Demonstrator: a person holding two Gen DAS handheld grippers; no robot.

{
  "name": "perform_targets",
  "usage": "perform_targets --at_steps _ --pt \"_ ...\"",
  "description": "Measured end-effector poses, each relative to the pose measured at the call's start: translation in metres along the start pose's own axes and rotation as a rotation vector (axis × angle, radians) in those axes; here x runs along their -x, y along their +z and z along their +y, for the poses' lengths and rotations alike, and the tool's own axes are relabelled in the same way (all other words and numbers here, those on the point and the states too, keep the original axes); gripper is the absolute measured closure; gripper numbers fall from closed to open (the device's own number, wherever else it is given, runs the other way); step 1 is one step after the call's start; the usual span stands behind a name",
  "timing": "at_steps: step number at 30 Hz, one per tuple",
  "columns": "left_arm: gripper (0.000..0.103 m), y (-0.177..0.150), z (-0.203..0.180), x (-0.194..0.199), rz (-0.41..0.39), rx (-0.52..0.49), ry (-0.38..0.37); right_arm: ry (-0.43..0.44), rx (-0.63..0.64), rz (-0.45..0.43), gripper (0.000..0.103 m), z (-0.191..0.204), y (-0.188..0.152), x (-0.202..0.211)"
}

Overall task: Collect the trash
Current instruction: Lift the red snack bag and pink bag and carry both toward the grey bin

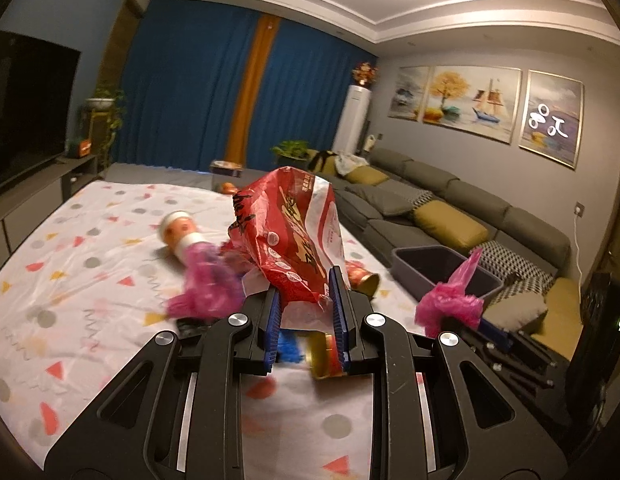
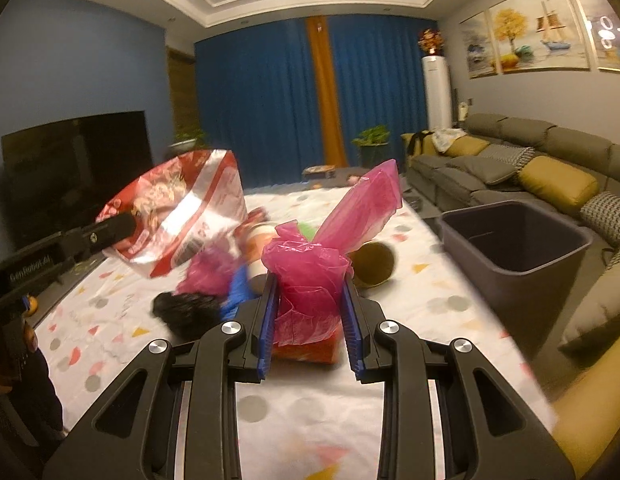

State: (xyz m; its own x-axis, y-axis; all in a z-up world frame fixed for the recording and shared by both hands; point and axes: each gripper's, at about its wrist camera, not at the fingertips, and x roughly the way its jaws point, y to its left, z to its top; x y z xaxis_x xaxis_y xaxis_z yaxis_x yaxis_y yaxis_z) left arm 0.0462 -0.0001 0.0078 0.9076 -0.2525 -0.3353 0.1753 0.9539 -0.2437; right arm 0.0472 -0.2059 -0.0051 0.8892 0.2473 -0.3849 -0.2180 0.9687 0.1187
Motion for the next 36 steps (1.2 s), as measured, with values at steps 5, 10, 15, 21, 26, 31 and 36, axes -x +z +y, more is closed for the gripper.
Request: perform_targets --at_steps 5,10,15,21,26,31,36 --pt "0.081 0.003 -0.030 -0.024 0.020 -0.021 -0.063 -0.070 -0.004 -0.035 0.072 -0.028 0.009 0.005" --pt "0.081 0.010 -0.071 -0.054 0.016 -0.075 -0.126 -0.165 -0.022 -0.084 0.072 -0.065 0.022 0.007" --pt "0.081 0.014 -0.110 -0.089 0.007 -0.105 -0.175 -0.242 -0.059 -0.111 0.072 -0.105 0.033 -0.001" --pt "0.081 0.016 -0.156 -0.131 -0.008 -0.132 -0.224 -0.330 -0.101 -0.145 0.072 -0.157 0.045 -0.010" --pt "0.081 0.017 -0.185 -0.162 0.005 -0.136 -0.242 -0.379 -0.110 -0.162 0.072 -0.178 0.049 -0.019" --pt "0.081 0.017 -0.206 -0.194 0.030 -0.142 -0.260 -0.417 -0.112 -0.164 0.072 -0.194 0.050 -0.027" --pt "0.081 0.014 -0.212 -0.214 0.052 -0.150 -0.266 -0.425 -0.117 -0.148 0.072 -0.202 0.048 -0.038"
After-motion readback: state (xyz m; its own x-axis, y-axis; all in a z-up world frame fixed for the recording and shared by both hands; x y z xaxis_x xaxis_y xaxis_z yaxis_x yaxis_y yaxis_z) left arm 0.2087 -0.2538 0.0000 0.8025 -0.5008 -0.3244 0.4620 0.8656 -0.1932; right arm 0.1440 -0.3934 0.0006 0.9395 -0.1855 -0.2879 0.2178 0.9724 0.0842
